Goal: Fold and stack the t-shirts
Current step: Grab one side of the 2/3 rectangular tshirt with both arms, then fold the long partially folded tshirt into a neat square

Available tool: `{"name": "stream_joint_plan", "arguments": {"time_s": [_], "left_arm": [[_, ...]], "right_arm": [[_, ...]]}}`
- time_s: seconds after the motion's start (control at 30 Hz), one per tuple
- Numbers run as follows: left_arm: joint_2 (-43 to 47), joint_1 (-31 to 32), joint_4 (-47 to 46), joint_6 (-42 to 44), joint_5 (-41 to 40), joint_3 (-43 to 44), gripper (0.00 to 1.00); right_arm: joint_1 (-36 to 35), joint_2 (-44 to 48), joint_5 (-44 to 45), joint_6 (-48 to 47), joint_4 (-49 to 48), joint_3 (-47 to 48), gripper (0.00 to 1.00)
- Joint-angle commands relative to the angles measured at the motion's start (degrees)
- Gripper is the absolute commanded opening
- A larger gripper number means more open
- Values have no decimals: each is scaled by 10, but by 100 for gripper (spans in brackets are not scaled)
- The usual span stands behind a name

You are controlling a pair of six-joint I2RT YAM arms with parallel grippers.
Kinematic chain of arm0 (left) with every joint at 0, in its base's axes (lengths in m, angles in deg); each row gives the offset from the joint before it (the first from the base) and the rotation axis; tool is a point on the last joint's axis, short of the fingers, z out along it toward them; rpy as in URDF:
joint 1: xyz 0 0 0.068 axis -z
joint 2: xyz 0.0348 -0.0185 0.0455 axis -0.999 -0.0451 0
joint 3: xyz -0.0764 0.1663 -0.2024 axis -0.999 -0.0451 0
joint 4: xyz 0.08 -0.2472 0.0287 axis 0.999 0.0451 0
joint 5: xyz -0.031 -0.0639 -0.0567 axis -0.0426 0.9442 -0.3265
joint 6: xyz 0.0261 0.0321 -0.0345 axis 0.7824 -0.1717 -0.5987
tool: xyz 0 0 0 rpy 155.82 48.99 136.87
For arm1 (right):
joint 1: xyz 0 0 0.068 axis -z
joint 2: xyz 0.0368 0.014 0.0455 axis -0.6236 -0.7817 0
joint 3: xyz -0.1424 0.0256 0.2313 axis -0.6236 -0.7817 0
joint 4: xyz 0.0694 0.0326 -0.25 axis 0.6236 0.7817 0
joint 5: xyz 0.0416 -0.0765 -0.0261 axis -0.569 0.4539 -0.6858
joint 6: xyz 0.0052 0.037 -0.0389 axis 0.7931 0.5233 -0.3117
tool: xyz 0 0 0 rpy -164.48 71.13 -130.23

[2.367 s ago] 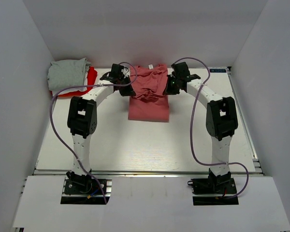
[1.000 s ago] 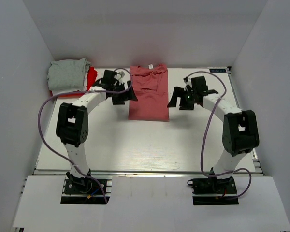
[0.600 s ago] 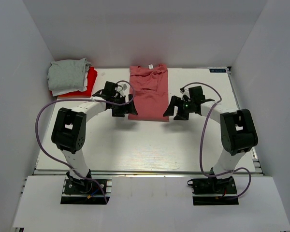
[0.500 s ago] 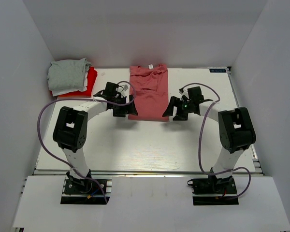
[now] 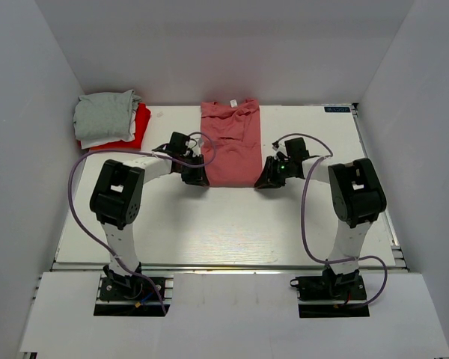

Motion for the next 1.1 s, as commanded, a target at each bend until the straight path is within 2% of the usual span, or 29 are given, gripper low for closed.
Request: {"name": "stream_joint_plan", "arguments": {"time_s": [0.0, 0.1, 0.13, 0.17, 0.2, 0.33, 0.43, 0.47, 0.53, 0.73, 0.9, 1.03, 1.07], "left_arm": [[5, 4, 9, 0, 4, -9, 31], [29, 4, -1, -6, 4, -33, 24], [29, 10, -8, -6, 4, -33, 9], [37, 10, -8, -12, 4, -38, 1], [44, 10, 5, -12, 12, -33, 0], [107, 16, 75, 3, 40, -27, 0], [170, 31, 171, 14, 16, -27, 0], [213, 36, 209, 14, 16, -34, 0], [248, 36, 247, 14, 33, -34, 0], [283, 41, 368, 0, 74, 71, 0], [252, 41, 383, -6, 41, 111, 0], [242, 28, 383, -12, 8, 150, 0], [236, 28, 372, -18, -16, 155, 0]], "right_arm": [[-4, 5, 6, 0, 3, 4, 21], [-4, 28, 17, -4, 3, -6, 0], [-2, 40, 28, -5, 0, -11, 0], [-4, 49, 27, -9, 0, -16, 0], [-3, 52, 25, -13, 11, -15, 0], [-11, 139, 19, -30, 75, -35, 0], [-20, 219, 33, -55, 168, -55, 0], [-22, 247, 38, -57, 233, -57, 0], [-27, 290, 34, -60, 283, -57, 0], [-30, 383, 15, -5, 388, 5, 0], [-27, 392, 30, 6, 348, 38, 0], [-24, 321, 29, -8, 358, 77, 0], [-24, 311, 31, -20, 360, 113, 0]]}}
